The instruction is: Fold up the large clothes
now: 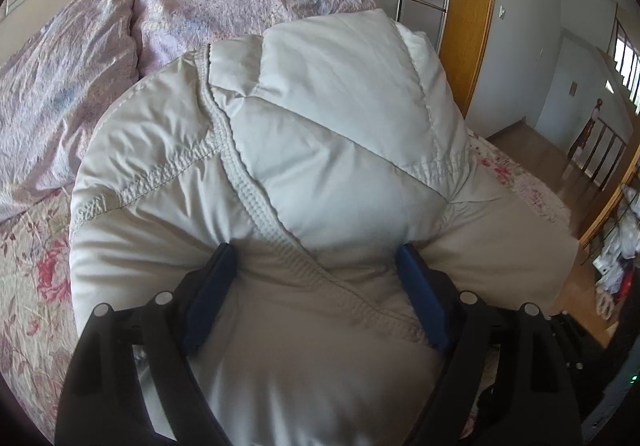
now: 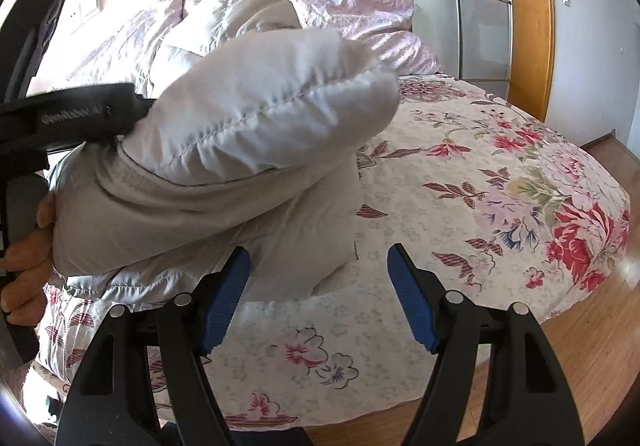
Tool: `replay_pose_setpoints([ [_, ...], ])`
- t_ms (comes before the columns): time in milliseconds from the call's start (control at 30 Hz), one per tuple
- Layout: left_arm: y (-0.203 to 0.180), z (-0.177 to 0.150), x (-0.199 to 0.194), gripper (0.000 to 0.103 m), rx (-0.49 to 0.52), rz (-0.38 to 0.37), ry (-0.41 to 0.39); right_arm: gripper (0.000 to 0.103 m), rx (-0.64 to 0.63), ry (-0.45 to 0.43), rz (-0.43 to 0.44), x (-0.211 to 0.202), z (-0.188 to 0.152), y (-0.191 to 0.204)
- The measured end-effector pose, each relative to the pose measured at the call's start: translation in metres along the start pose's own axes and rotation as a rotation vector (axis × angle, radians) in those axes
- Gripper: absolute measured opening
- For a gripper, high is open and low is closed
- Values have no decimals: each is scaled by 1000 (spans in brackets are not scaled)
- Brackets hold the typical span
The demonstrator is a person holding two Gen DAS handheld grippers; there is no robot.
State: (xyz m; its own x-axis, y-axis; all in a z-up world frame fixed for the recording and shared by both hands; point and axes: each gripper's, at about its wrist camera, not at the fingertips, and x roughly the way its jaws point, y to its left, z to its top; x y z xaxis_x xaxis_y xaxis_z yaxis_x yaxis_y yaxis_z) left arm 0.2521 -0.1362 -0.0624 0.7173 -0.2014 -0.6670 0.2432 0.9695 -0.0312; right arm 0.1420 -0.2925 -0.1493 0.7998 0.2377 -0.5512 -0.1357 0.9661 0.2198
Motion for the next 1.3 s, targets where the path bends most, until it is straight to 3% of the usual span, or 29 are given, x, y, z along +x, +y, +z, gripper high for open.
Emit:
replay_pose_setpoints([
  [533, -1, 3, 29, 85, 33, 20, -33, 72, 28, 5, -44, -1, -2, -13],
  [800, 8, 0, -14, 85, -16, -38, -61, 72, 13, -86, -50, -33, 21, -21],
  [900, 21, 0, -44, 86, -40, -43, -93, 71, -3, -133, -17, -48, 36, -20],
  [1033, 42, -1, -66, 86, -49, 31, -124, 69, -68, -197, 53, -65, 60, -7],
  [1300, 66, -5, -62, 86, -87, 111, -87, 58, -219, -207, 166, -41, 104, 43],
])
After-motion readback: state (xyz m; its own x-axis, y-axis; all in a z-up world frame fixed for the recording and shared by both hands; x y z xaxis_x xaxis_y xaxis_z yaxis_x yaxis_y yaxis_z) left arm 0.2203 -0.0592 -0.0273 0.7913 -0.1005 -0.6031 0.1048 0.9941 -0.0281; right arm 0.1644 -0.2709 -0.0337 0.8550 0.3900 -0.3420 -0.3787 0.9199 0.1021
